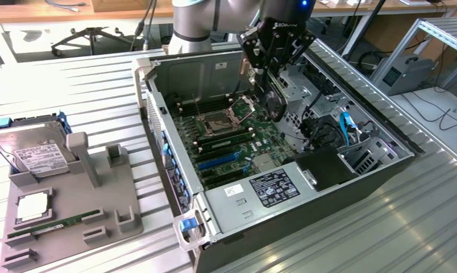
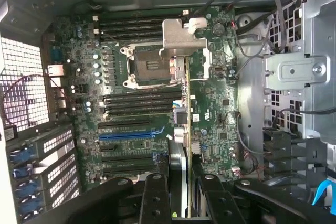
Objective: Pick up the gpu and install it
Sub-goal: 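Pick up the gpu and move the gpu toward the slot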
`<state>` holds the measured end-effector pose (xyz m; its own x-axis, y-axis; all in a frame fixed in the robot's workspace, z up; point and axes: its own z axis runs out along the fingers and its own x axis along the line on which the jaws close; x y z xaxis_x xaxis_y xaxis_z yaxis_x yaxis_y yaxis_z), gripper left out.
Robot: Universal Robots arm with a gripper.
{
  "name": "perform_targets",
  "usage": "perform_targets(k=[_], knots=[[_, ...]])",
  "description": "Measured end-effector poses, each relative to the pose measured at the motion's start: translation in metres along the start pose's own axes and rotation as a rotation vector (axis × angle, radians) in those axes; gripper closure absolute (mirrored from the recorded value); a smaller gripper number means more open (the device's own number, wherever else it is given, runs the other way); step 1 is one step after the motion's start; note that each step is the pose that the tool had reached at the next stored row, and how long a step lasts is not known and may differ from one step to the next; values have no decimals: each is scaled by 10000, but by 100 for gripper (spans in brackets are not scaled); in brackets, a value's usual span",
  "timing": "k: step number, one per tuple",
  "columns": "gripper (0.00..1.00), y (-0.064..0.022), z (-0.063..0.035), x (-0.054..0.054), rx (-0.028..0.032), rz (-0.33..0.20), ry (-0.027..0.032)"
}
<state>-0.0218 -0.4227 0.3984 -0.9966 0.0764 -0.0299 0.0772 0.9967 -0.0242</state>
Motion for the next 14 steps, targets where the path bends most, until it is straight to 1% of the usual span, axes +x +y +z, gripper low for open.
perform_targets(k=[6,8,14], knots=[[73,18,26,-119,15,0,-1],[73,28,37,-137,16,-1,0],[73,102,89,-161,15,0,0]])
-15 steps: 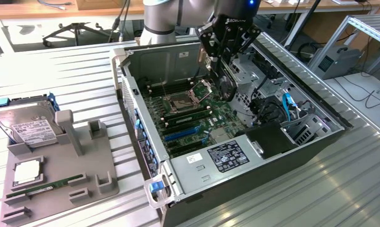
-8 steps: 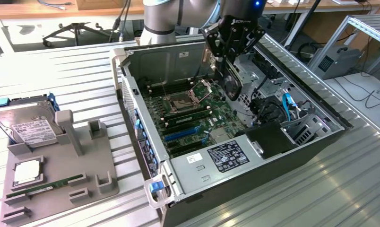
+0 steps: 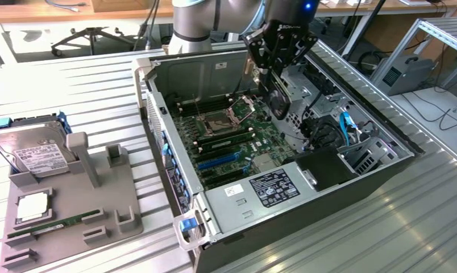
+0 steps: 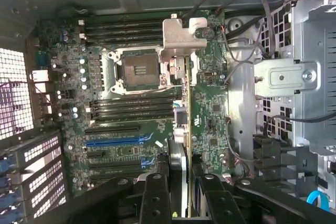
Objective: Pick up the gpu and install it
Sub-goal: 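Pick up the gpu and move the gpu toward the slot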
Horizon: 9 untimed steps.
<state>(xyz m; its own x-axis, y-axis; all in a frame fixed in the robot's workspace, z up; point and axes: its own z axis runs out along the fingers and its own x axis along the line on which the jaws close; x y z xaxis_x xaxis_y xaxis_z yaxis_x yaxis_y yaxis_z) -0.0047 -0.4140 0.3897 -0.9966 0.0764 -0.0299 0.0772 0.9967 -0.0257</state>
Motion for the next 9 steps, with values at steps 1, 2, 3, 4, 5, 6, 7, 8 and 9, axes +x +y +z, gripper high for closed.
perform_targets(k=[1,2,3,4,5,6,7,8,9], knots=[[73,13,8,-7,0,-1,0],[73,25,16,-14,-1,-1,0],[73,31,21,-18,-1,0,0],[73,38,27,-23,0,-1,0],[73,46,33,-30,0,-1,0],[73,53,38,-36,0,-1,0],[73,59,43,-40,1,-1,0],[73,67,51,-45,1,0,0],[73,74,63,-46,0,1,0]])
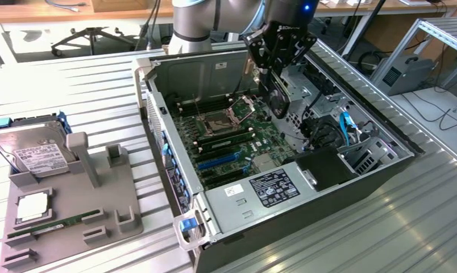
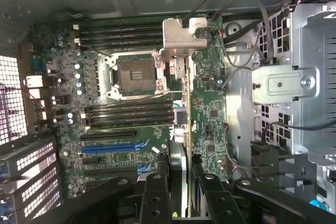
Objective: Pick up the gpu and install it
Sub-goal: 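Pick up the gpu and move the gpu toward the slot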
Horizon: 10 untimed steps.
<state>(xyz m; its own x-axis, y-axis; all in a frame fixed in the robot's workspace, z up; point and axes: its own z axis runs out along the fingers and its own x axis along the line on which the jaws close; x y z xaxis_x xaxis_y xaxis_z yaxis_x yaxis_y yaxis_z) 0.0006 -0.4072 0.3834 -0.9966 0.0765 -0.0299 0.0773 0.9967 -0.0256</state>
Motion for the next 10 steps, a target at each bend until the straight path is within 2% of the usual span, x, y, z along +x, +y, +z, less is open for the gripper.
perform_targets(k=[10], knots=[[73,1,17,0,2,-2,0]])
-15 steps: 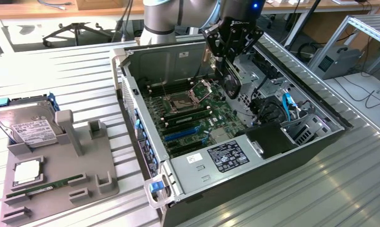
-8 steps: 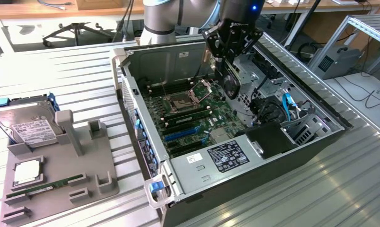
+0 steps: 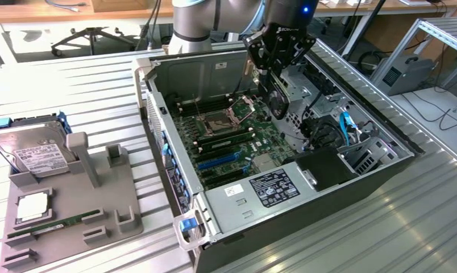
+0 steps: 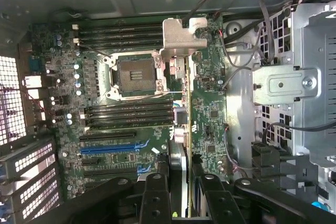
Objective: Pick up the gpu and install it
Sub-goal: 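Pick up the gpu and move the gpu toward the slot, then insert the gpu into the slot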
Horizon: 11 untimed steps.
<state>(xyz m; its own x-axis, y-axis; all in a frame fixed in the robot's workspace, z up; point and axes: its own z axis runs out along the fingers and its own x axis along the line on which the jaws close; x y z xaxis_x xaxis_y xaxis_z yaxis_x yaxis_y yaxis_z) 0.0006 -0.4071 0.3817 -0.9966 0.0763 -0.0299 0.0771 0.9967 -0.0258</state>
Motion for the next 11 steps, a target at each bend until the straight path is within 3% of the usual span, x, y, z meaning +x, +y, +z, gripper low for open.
perform_targets(k=[11], knots=[[73,0,0,0,-5,-167,-4]])
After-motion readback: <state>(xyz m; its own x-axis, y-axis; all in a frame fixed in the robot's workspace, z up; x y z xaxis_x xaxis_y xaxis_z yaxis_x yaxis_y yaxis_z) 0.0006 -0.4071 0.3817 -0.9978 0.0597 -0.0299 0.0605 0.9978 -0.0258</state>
